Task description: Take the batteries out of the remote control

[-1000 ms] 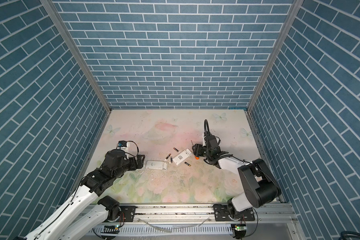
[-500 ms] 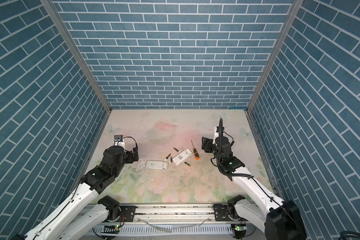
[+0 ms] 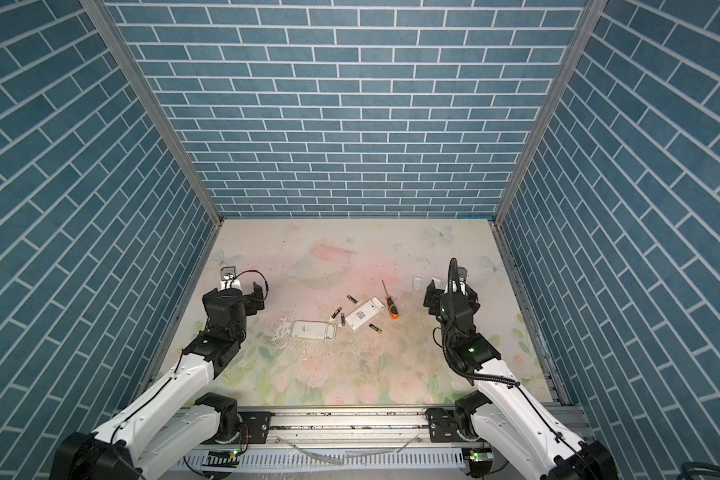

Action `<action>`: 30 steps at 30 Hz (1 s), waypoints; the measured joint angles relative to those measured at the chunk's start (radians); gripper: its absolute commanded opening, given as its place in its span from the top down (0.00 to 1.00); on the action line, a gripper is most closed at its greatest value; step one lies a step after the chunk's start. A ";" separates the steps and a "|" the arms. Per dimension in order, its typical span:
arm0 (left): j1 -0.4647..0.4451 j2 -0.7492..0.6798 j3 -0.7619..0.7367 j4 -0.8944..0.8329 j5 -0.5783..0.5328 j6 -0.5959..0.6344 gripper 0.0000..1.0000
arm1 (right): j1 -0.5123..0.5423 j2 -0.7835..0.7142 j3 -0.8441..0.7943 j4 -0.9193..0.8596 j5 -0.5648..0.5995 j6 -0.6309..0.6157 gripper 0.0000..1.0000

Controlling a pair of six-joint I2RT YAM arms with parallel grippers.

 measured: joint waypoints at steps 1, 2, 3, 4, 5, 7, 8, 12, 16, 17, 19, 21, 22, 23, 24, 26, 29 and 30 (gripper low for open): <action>0.023 0.014 -0.011 0.031 0.016 0.000 0.00 | -0.002 0.000 -0.002 0.008 0.020 -0.020 0.01; 0.048 0.034 -0.022 0.069 0.032 0.000 0.00 | -0.003 0.002 -0.004 0.019 0.042 -0.030 0.01; 0.071 0.061 -0.032 0.113 0.048 0.003 0.00 | -0.006 0.004 -0.007 0.032 0.062 -0.043 0.01; 0.084 0.083 -0.036 0.138 0.060 0.006 0.00 | -0.007 0.007 -0.010 0.042 0.077 -0.053 0.01; 0.097 0.116 -0.039 0.170 0.074 0.013 0.00 | -0.010 0.013 -0.013 0.054 0.094 -0.065 0.01; 0.108 0.174 -0.039 0.224 0.094 0.028 0.00 | -0.016 0.026 -0.020 0.079 0.120 -0.085 0.01; 0.112 0.202 -0.040 0.254 0.105 0.037 0.00 | -0.020 0.031 -0.026 0.093 0.130 -0.098 0.01; 0.137 0.306 -0.068 0.389 0.141 0.050 0.00 | -0.054 0.057 -0.055 0.146 0.159 -0.128 0.01; 0.154 0.382 -0.079 0.467 0.159 0.059 0.00 | -0.097 0.092 -0.078 0.201 0.176 -0.137 0.01; 0.162 0.397 -0.079 0.489 0.171 0.059 0.00 | -0.110 0.103 -0.085 0.220 0.176 -0.140 0.01; 0.177 0.428 -0.079 0.541 0.190 0.056 0.00 | -0.138 0.127 -0.099 0.256 0.174 -0.148 0.01; 0.190 0.472 -0.081 0.600 0.209 0.051 0.00 | -0.166 0.156 -0.110 0.288 0.166 -0.151 0.01; 0.193 0.497 -0.083 0.628 0.218 0.050 0.00 | -0.182 0.175 -0.114 0.305 0.158 -0.152 0.01; 0.195 0.521 -0.085 0.653 0.231 0.050 0.00 | -0.195 0.193 -0.116 0.319 0.148 -0.154 0.01; 0.195 0.542 -0.087 0.674 0.242 0.050 0.00 | -0.206 0.210 -0.116 0.333 0.139 -0.155 0.01; 0.196 0.581 -0.096 0.722 0.270 0.053 0.00 | -0.230 0.258 -0.120 0.376 0.115 -0.158 0.01; 0.196 0.594 -0.098 0.735 0.300 0.060 0.00 | -0.256 0.325 -0.128 0.436 0.089 -0.158 0.01; 0.196 0.594 -0.097 0.743 0.308 0.062 0.00 | -0.263 0.342 -0.130 0.453 0.081 -0.158 0.01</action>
